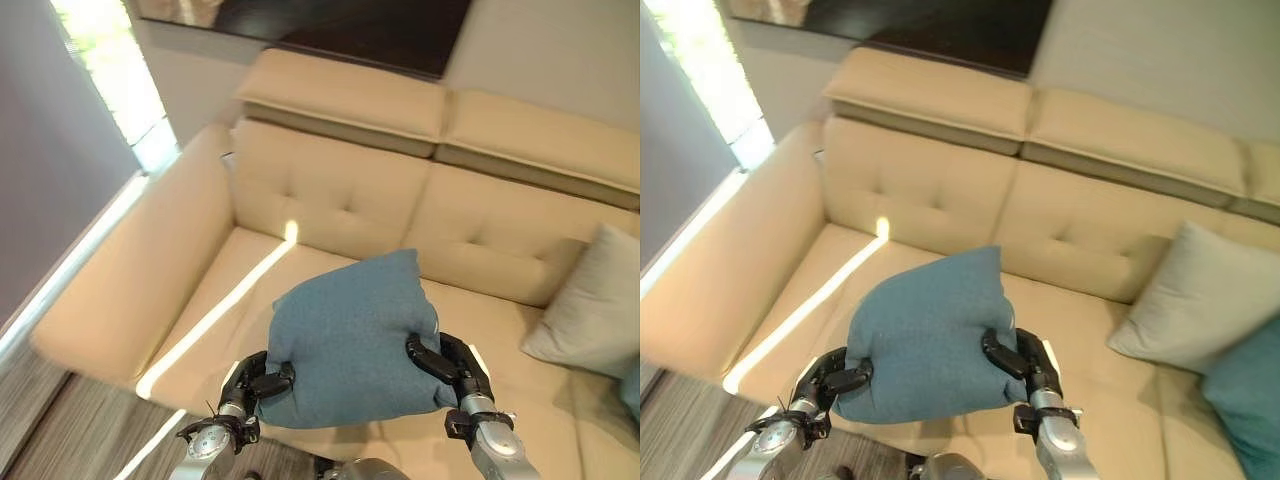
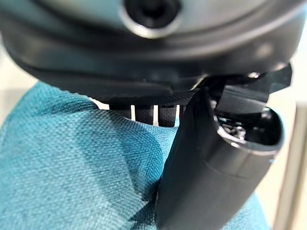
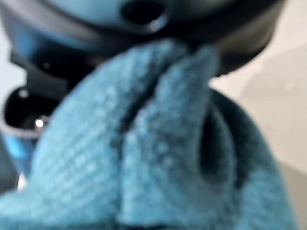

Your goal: Pick up all the scattered cushions and arrange them neatly on the sofa.

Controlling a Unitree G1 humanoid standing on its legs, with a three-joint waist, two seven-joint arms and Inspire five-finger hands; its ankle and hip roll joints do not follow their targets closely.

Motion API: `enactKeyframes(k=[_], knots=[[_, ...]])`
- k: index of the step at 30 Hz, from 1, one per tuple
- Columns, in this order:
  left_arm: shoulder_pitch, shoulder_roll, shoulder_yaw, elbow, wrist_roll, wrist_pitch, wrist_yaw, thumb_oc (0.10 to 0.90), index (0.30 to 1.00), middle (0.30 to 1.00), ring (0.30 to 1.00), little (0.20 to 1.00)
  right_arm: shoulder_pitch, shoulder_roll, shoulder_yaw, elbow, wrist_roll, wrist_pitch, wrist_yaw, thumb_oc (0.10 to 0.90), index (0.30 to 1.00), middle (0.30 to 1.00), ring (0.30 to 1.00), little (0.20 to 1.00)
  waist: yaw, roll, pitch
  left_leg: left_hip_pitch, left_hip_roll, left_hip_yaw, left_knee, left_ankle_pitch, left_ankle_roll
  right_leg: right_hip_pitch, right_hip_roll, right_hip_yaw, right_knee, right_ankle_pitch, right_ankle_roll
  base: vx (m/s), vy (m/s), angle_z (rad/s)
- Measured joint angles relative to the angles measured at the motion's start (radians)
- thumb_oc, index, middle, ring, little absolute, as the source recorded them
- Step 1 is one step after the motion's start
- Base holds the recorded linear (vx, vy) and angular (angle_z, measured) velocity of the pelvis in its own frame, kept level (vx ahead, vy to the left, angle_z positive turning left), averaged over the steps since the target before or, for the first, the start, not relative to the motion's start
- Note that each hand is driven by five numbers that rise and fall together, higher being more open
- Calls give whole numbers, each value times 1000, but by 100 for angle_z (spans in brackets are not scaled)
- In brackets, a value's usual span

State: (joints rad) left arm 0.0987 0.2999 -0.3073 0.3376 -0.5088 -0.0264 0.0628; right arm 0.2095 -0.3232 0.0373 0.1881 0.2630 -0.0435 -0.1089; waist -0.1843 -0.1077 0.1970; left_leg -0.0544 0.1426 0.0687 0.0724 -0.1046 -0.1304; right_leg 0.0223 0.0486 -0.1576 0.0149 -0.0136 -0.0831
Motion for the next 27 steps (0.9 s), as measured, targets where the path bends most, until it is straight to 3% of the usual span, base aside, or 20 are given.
enactKeyframes(k=[2,3,5,7,9,10,11,12,15,16,17,20,27], knots=[[-9,-7,-18,-2,0,0,-2,400,300,300,300,300,22,-11,-16,0,0,0,-5,400,300,300,300,300,-21,17,-8,-14,-6,12,-12,53,36,19,4,19,-5,-6,12,96,206,-60],[-14,-22,-38,-2,0,0,-2,400,300,300,300,300,51,-23,-25,0,0,1,-6,400,300,300,300,300,-31,40,-25,-11,-7,26,-18,145,47,21,11,27,-6,-14,25,93,232,-19],[-13,-17,-40,-3,0,0,0,400,300,300,300,300,57,-9,-24,0,0,3,-12,400,300,300,300,300,-48,30,-39,25,-37,51,-66,159,56,15,-12,59,-2,-17,50,65,202,-38],[-16,-6,-33,-5,0,0,2,400,300,300,300,300,31,-8,-12,-1,0,3,-15,400,300,300,300,300,-48,43,-43,73,-59,116,-143,185,83,-4,-36,110,8,-7,85,37,171,-83],[-17,12,-23,-5,0,0,10,400,300,300,300,300,11,-7,19,-1,0,3,-15,400,300,300,300,300,-47,48,-40,92,-74,160,-161,184,95,-12,-56,138,9,-6,103,14,103,-82],[-17,27,0,-5,0,-1,20,400,300,300,300,300,1,14,43,2,-1,3,-15,400,300,300,300,300,-35,50,-38,107,-81,217,-161,171,115,-37,-68,133,23,8,131,14,74,-105],[-18,41,13,-5,0,-1,21,400,300,300,300,300,-6,29,58,2,-1,3,-15,400,300,300,300,300,-12,52,-36,114,-77,250,-161,165,122,-54,-79,100,36,8,159,24,49,-134],[-18,50,30,-4,0,-1,24,400,300,300,300,300,-14,35,77,2,-1,3,-14,400,300,300,300,300,11,54,-35,121,-81,274,-161,152,132,-74,-112,-13,44,0,175,93,57,-89],[-19,51,41,-4,0,-5,32,400,300,300,300,300,-12,41,84,3,-1,3,-13,400,300,300,300,300,14,49,-33,128,-109,276,-162,135,147,-67,-209,-163,18,38,202,56,27,-20],[-14,53,37,-3,0,-5,32,400,300,300,300,300,-11,42,83,4,-2,3,-12,400,300,300,300,300,36,52,-31,135,-108,286,-161,134,142,-68,-228,-224,22,58,208,69,-15,-23],[-12,50,35,-3,0,-5,32,400,300,300,300,300,-15,38,81,3,-5,3,-12,400,300,300,300,300,50,58,-26,133,-96,294,-161,138,136,-66,-220,-243,15,70,188,77,-57,-18],[3,37,35,-7,-1,-5,32,400,300,300,300,300,-17,29,71,4,-13,3,-13,400,300,300,300,300,51,72,-17,136,-77,292,-161,139,119,-44,-193,-252,-5,71,177,100,-107,1],[8,3,1,-7,-5,-7,31,400,300,300,300,300,-7,11,29,4,-13,3,-15,400,300,300,300,300,34,74,-16,122,-67,274,-137,146,103,9,-155,-256,-106,95,151,6,-73,7]])
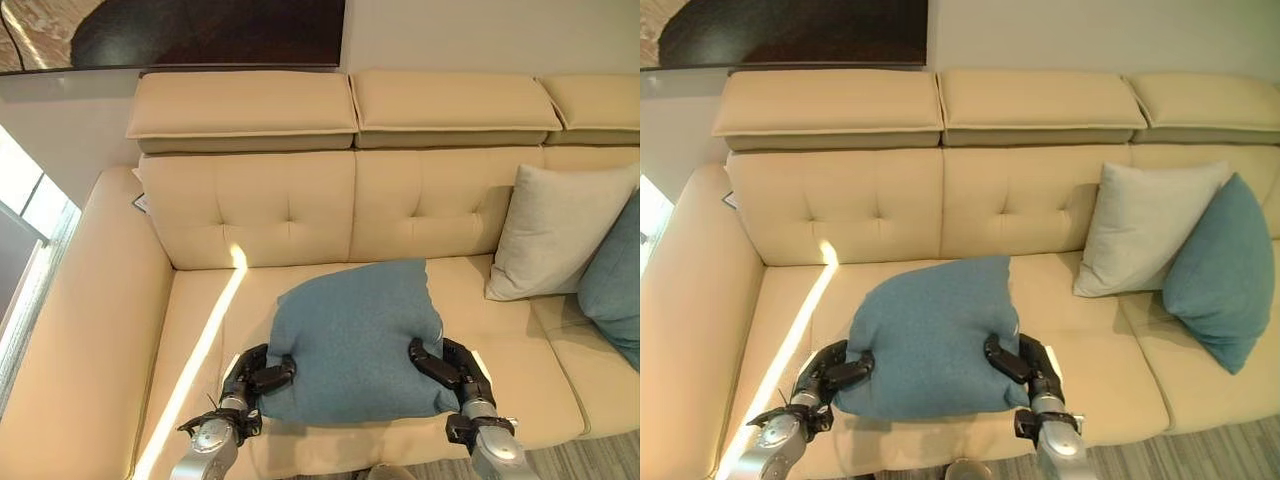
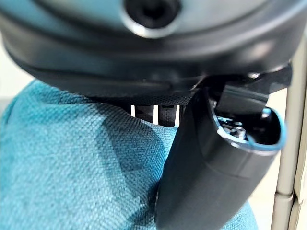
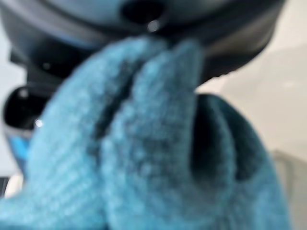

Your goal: Pick up all the scattered cushions and arrange them neatly on the sofa.

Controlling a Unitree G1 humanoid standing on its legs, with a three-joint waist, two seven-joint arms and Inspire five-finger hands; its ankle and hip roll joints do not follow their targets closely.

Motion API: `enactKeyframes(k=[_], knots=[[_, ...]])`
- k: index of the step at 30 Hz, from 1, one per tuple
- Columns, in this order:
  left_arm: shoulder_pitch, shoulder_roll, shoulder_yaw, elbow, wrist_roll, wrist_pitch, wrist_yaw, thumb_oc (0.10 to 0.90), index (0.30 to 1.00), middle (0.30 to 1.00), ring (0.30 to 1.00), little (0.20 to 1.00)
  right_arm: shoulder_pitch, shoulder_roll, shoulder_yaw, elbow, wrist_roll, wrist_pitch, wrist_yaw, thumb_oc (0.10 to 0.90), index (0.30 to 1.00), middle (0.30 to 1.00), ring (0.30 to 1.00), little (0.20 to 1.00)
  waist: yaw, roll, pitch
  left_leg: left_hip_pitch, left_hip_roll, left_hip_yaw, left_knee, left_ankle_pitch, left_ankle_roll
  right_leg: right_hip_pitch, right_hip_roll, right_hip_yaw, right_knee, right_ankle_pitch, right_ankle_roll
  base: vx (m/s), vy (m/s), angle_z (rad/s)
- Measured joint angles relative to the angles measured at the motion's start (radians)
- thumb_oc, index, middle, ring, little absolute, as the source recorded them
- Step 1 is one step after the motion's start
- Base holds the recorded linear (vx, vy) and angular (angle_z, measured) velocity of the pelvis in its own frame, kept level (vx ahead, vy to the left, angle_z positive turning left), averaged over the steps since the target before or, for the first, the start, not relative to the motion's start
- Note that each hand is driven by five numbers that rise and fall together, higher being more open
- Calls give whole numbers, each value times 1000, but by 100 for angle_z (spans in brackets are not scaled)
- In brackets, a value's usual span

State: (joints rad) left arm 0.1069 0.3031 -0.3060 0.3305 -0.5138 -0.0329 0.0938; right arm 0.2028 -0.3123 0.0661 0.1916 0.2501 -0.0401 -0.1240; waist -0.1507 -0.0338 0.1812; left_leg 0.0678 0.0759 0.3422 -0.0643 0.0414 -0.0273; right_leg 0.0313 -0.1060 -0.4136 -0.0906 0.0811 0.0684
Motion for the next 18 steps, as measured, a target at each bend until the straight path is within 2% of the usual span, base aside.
enactKeyframes(k=[4,6,8,13,18], knots=[[-14,-6,-6,-6,0,-3,0,400,300,300,300,300,-5,-33,-1,-1,0,0,-4,400,300,300,300,300,0,5,10,-47,4,-24,65,-2,-3,-8,-17,-9,-1,1,-6,49,63,7],[-12,-9,-7,-35,4,-3,0,400,300,300,300,300,-8,-43,-16,-2,0,0,-11,400,300,300,300,300,1,36,13,-21,5,-22,2,0,-5,-11,2,-13,-1,-1,-8,63,62,4],[-32,-5,-9,-48,6,-3,0,400,300,300,300,300,-14,-40,-27,-2,-5,0,-14,400,300,300,300,300,-4,44,18,-24,13,-23,-25,6,-17,-20,11,-22,-1,0,-8,6,62,10],[-59,39,8,-112,54,-7,15,400,300,300,300,300,-78,-30,-5,-4,-15,-2,-42,400,300,300,300,300,-1,35,19,-77,4,-5,-26,5,-16,-91,0,10,-1,25,-9,-32,52,-16],[-164,56,4,-113,134,-17,116,400,300,300,300,300,-196,-32,27,-12,-121,-17,-140,400,300,300,300,300,3,28,20,-155,-4,8,-25,16,-6,-180,-4,32,-1,52,-12,-82,5,-10]])
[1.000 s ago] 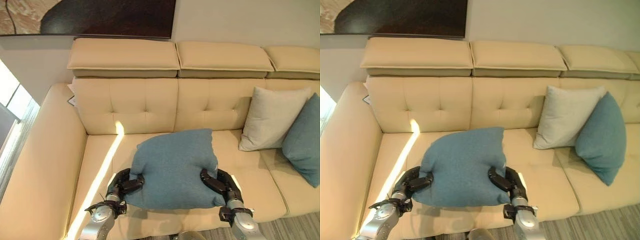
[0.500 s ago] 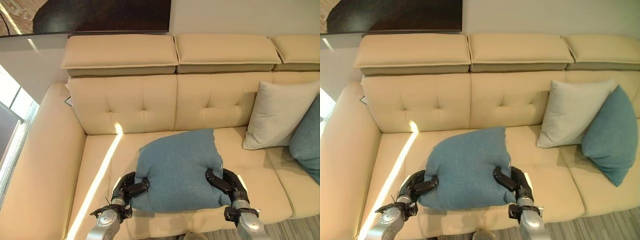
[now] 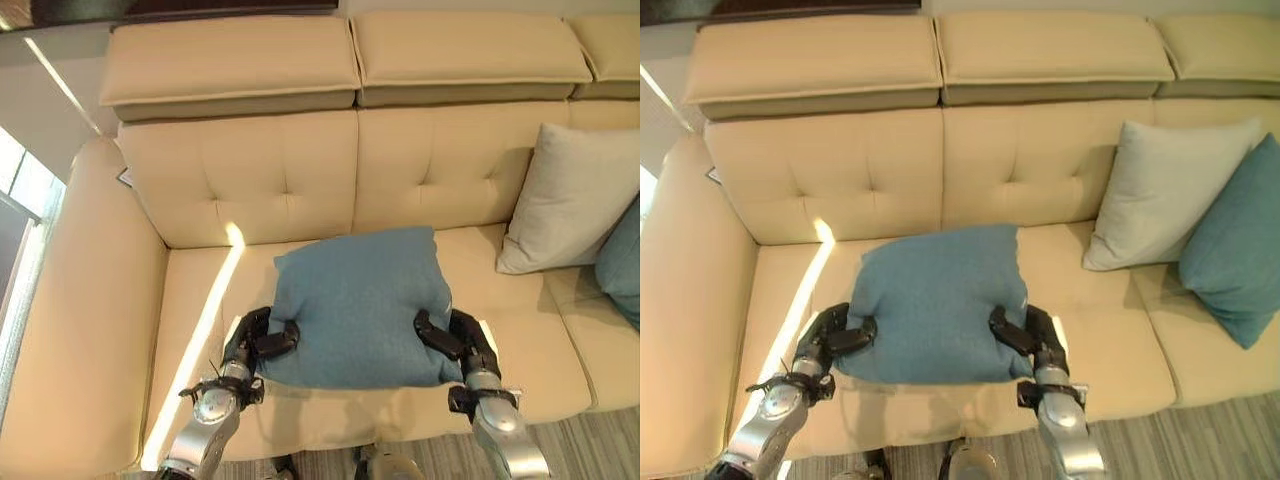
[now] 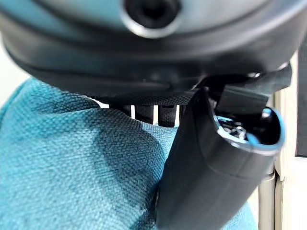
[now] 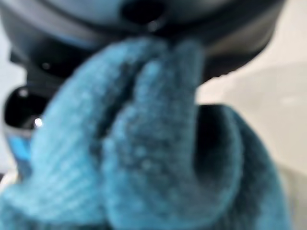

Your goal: Pick up all the scattered cushions and arrange them neatly on the sofa.

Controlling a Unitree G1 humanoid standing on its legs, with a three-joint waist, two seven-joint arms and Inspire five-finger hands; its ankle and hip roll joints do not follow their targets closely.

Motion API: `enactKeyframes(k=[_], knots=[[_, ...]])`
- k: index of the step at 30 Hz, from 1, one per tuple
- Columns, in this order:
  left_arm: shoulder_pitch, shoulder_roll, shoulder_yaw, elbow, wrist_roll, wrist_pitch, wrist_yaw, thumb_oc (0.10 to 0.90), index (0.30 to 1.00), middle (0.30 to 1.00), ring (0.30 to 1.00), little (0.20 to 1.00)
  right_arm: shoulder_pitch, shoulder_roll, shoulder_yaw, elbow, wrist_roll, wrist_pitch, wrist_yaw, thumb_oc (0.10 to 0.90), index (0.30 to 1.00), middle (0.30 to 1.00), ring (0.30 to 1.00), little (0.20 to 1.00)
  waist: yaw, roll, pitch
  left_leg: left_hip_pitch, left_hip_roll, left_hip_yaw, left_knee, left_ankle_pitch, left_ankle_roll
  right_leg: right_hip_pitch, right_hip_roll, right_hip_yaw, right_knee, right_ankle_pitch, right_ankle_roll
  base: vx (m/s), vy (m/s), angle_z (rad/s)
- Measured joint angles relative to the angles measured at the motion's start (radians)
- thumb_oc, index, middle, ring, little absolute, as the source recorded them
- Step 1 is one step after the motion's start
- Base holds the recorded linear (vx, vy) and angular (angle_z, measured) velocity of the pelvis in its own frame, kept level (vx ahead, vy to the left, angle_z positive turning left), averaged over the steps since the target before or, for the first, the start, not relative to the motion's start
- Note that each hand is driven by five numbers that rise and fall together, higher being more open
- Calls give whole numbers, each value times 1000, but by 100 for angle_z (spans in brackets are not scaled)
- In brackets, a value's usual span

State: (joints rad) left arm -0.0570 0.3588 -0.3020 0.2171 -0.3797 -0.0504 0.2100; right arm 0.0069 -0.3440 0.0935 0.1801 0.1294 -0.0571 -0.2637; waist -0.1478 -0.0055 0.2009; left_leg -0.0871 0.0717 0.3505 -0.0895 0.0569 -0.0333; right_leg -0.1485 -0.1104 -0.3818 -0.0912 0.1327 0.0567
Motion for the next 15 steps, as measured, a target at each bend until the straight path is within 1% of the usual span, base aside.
enactKeyframes(k=[1,2,4,5,6,7,8,9,10,11,12,13,14,15], knots=[[-25,0,3,1,16,-4,23,400,300,300,300,300,-32,-2,9,1,-23,-7,-33,400,300,300,300,300,6,-4,2,-8,1,0,0,3,2,-8,-1,2,0,4,-3,-120,-3,0],[-57,5,-14,1,40,-5,50,400,300,300,300,300,-62,-16,26,1,-48,-9,-66,400,300,300,300,300,3,-4,2,-22,1,-1,0,6,3,-21,0,2,0,6,-5,-38,0,5],[-108,5,-8,1,68,-25,72,400,300,300,300,300,-114,-28,24,0,-80,-33,-94,400,300,300,300,300,3,-7,4,-52,0,-4,0,13,4,-49,-1,1,0,11,-8,-15,-3,5],[-118,0,2,1,69,-56,87,400,300,300,300,300,-138,-28,25,0,-85,-53,-109,400,300,300,300,300,4,-9,5,-52,4,-3,0,14,3,-50,-1,2,0,12,-10,-187,-25,1],[-125,1,9,-1,71,-62,93,400,300,300,300,300,-143,-30,26,-1,-90,-63,-117,400,300,300,300,300,9,-9,5,-48,7,-4,0,14,3,-43,-1,3,0,12,-10,-187,-25,-1],[-152,3,-1,4,87,-60,117,400,300,300,300,300,-163,-40,38,4,-113,-62,-147,400,300,300,300,300,19,-9,5,-49,8,-5,3,15,3,-43,0,6,0,12,-10,-103,-21,12],[-232,-1,-34,27,148,-60,176,400,300,300,300,300,-214,-88,74,21,-163,-61,-210,400,300,300,300,300,15,-11,5,-98,6,-14,34,15,2,-73,-8,-12,6,12,-10,30,-16,38],[-356,0,-40,19,219,-65,255,400,300,300,300,300,-308,-154,70,20,-242,-64,-253,400,300,300,300,300,21,-1,10,-161,2,-45,21,28,7,-124,-13,-26,1,19,-16,-57,-18,41],[-395,-1,-33,12,251,-73,298,400,300,300,300,300,-344,-160,59,20,-276,-62,-284,400,300,300,300,300,22,-1,10,-180,1,-48,10,49,9,-146,-13,-28,1,28,-24,-111,-16,41],[-440,3,-33,2,329,-74,357,400,300,300,300,300,-384,-162,59,17,-342,-62,-344,400,300,300,300,300,23,0,11,-209,0,-60,13,57,4,-169,-13,-34,1,29,-24,-86,-2,18],[-468,0,-29,-4,366,-83,394,400,300,300,300,300,-402,-164,58,5,-374,-67,-379,400,300,300,300,300,25,0,12,-225,1,-63,18,59,2,-180,-14,-38,1,30,-26,1,0,15],[-473,-4,-18,-7,386,-100,419,400,300,300,300,300,-414,-157,60,0,-397,-73,-398,400,300,300,300,300,26,3,13,-223,3,-63,12,59,2,-180,-11,-40,1,30,-27,85,3,4],[-471,-6,0,-22,389,-115,444,400,300,300,300,300,-421,-153,61,-1,-420,-93,-417,400,300,300,300,300,28,3,13,-215,3,-64,11,59,2,-174,-12,-36,1,30,-27,85,3,-2],[-470,-2,2,-29,389,-119,454,400,300,300,300,300,-421,-153,63,-1,-428,-99,-421,400,300,300,300,300,29,4,13,-205,3,-65,3,59,2,-167,-11,-30,1,30,-27,89,-29,-1]])
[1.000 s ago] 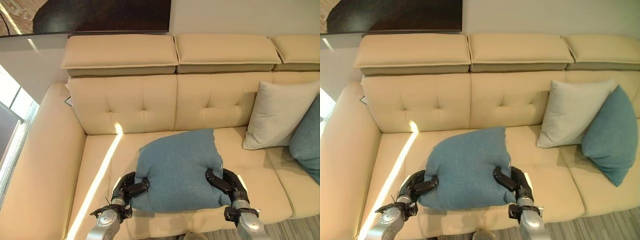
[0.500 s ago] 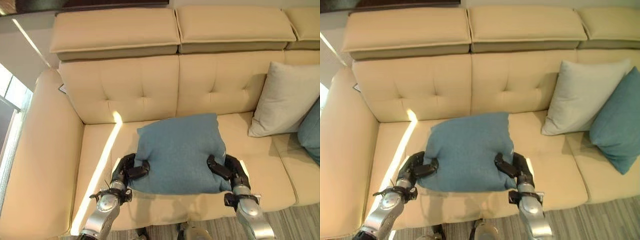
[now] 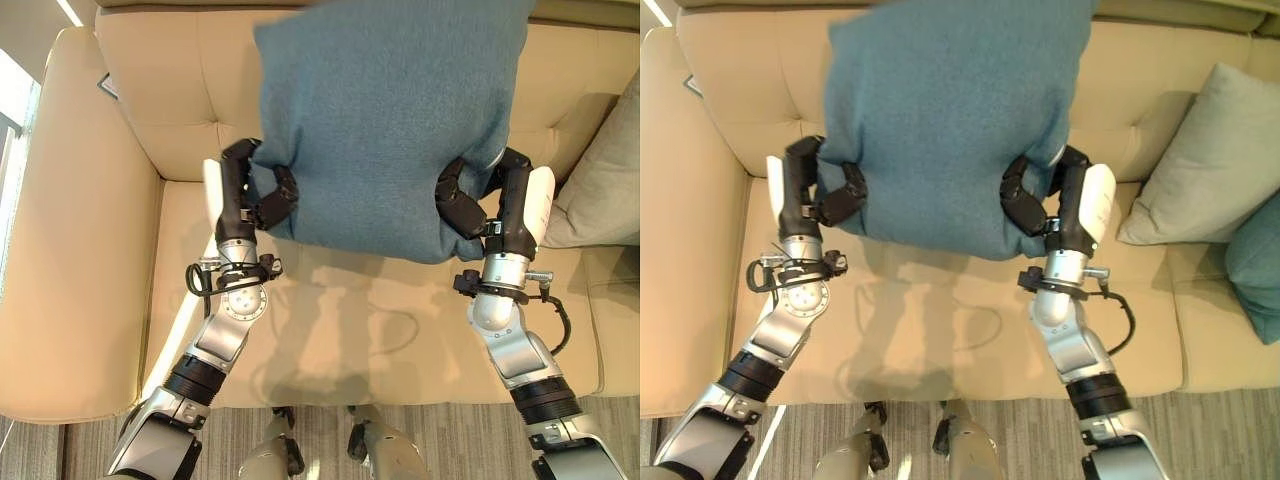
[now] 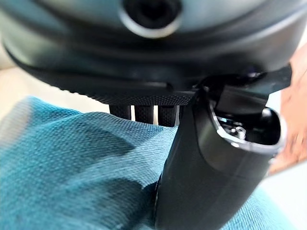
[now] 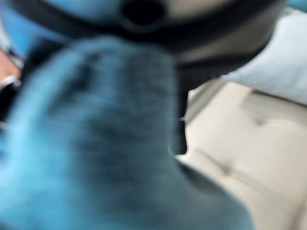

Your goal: Pick up all the scattered cushions and arrange them neatly on the sofa.

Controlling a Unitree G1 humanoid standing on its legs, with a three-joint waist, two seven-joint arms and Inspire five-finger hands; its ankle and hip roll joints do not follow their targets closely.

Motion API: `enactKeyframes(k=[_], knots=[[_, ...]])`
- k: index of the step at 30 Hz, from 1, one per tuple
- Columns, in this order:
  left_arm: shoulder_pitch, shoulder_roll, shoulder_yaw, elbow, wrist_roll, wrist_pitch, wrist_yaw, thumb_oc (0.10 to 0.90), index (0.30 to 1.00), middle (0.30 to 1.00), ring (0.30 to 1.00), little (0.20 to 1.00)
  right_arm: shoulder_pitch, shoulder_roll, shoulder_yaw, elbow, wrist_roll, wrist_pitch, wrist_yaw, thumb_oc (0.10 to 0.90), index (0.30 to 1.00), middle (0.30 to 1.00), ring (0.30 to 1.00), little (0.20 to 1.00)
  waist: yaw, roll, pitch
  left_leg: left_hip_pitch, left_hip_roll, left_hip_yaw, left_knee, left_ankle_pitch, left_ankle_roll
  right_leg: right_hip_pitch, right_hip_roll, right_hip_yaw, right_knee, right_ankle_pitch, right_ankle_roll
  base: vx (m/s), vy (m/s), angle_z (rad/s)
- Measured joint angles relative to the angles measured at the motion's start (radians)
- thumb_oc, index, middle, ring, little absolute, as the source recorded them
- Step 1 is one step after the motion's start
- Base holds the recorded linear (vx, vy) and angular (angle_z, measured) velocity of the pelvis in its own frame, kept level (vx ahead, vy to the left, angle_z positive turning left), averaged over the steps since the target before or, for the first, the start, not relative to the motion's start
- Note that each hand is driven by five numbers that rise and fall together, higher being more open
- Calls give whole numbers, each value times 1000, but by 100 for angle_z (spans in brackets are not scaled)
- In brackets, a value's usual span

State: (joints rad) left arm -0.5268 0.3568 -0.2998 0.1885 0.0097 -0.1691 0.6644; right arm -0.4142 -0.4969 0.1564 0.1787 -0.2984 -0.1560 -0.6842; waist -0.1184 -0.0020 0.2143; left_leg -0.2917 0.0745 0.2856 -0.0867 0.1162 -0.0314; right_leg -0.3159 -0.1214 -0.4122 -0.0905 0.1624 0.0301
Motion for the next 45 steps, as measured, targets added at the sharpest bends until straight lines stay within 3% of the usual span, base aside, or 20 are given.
enactKeyframes(k=[2,4,6,8,16,17,19,20,21,22,23,24,25,26,29,30,33,40,43,45], knots=[[-1,3,0,-4,4,-8,5,400,300,300,300,300,0,0,3,0,-6,-3,-3,400,300,300,300,300,-1,1,0,10,-2,-4,0,0,0,13,-3,5,0,0,0,-36,-69,6],[-55,14,-33,40,113,-15,95,400,300,300,300,300,-63,-3,37,64,-60,-7,-110,400,300,300,300,300,4,4,3,-21,-1,-14,15,0,0,-20,-7,5,22,-1,2,-40,-39,8],[-111,14,-42,65,135,-13,123,400,300,300,300,300,-115,-2,41,102,-64,1,-132,400,300,300,300,300,11,4,3,-51,-7,-21,6,0,0,-40,-9,7,0,-1,2,-28,-38,8],[-155,5,-45,117,141,-13,138,400,300,300,300,300,-204,5,74,236,-59,2,-161,400,300,300,300,300,25,5,3,-82,-4,-22,6,1,0,-71,-6,8,0,-1,3,-27,-37,-2],[-307,-57,-174,419,16,-21,114,400,300,300,300,300,-441,39,193,648,148,47,-123,400,300,300,300,300,40,22,32,-116,1,-23,29,1,-1,-100,-8,9,14,-1,2,-27,-34,2],[-318,-59,-176,430,6,-21,108,400,300,300,300,300,-459,39,194,660,162,49,-117,400,300,300,300,300,43,29,37,-120,6,-23,29,5,5,-121,-9,11,43,-2,2,-15,-32,-23],[-344,-77,-172,444,-10,-21,98,400,300,300,300,300,-512,30,192,678,181,51,-106,400,300,300,300,300,39,61,72,-128,15,-28,28,36,50,-240,-34,23,235,-70,30,-22,-32,-21],[-354,-82,-172,455,-14,-20,92,400,300,300,300,300,-525,30,193,684,192,51,-103,400,300,300,300,300,37,68,75,-132,15,-33,29,36,50,-253,-27,28,192,-85,48,-15,-20,27],[-386,-85,-175,489,-37,-19,79,400,300,300,300,300,-532,28,187,683,212,52,-103,400,300,300,300,300,13,53,71,-144,-22,-42,27,35,49,-173,-28,37,10,33,15,-5,-15,39],[-401,-83,-168,487,-49,-19,62,400,300,300,300,300,-550,22,188,681,226,55,-101,400,300,300,300,300,18,39,78,-161,-30,-39,51,18,26,-166,-34,39,-5,26,-1,-12,-24,44],[-411,-71,-158,478,-51,-19,51,400,300,300,300,300,-577,26,187,684,242,61,-99,400,300,300,300,300,22,29,88,-245,-16,-35,180,-25,-12,-185,-42,45,-5,32,-8,-12,-17,19],[-427,-56,-163,473,-68,-20,40,424,335,335,335,335,-603,38,184,685,263,71,-91,400,300,300,300,300,16,-13,112,-336,-21,-11,183,-60,-9,-198,-51,68,-4,34,-11,-12,-17,4],[-420,-62,-170,475,-98,-20,35,496,444,444,444,444,-603,40,184,685,280,76,-79,525,488,488,488,488,18,-15,114,-324,-18,-10,91,53,15,-202,-38,72,-4,34,-11,-9,-17,-21],[-416,-60,-174,487,-150,-19,24,800,900,900,900,900,-606,41,185,683,304,80,-60,800,900,900,900,900,22,-3,114,-264,2,-12,-10,155,49,-203,-6,82,-1,32,-9,-3,-9,-33],[-433,-60,-209,507,-181,-15,-7,800,900,900,900,900,-621,36,154,682,337,79,-52,800,900,900,900,900,18,8,149,-256,22,-35,-6,161,62,-304,-12,83,178,-31,41,0,-16,-16],[-430,-60,-231,508,-188,-8,-42,800,900,900,900,900,-625,31,117,681,371,78,-49,800,900,900,900,900,-6,0,145,-257,-19,-47,-6,160,60,-196,-22,87,-19,48,15,-1,-24,22],[-385,-36,-229,451,-193,-7,-74,800,900,900,900,900,-630,24,116,670,407,77,-18,800,900,900,900,900,2,2,152,-261,-24,-43,-7,154,52,-204,-32,84,-6,40,17,-7,-32,4],[-178,-6,-119,319,-197,-10,-168,800,900,900,900,900,-382,11,70,542,437,42,88,800,900,900,900,900,-7,2,152,-209,-8,-22,-7,143,38,-166,-17,88,-7,40,17,-13,-20,-9],[-137,-6,-86,308,-198,-12,-178,800,900,900,900,900,-297,14,68,531,431,37,128,800,900,900,900,900,-5,3,152,-186,14,-24,-7,100,0,-149,5,87,-7,39,18,6,-16,-10],[-99,-7,-52,287,-198,-21,-180,800,900,900,900,900,-215,14,42,470,427,33,140,800,900,900,900,900,-5,2,151,-183,17,-26,-7,95,3,-143,9,84,-7,39,19,0,0,0]])
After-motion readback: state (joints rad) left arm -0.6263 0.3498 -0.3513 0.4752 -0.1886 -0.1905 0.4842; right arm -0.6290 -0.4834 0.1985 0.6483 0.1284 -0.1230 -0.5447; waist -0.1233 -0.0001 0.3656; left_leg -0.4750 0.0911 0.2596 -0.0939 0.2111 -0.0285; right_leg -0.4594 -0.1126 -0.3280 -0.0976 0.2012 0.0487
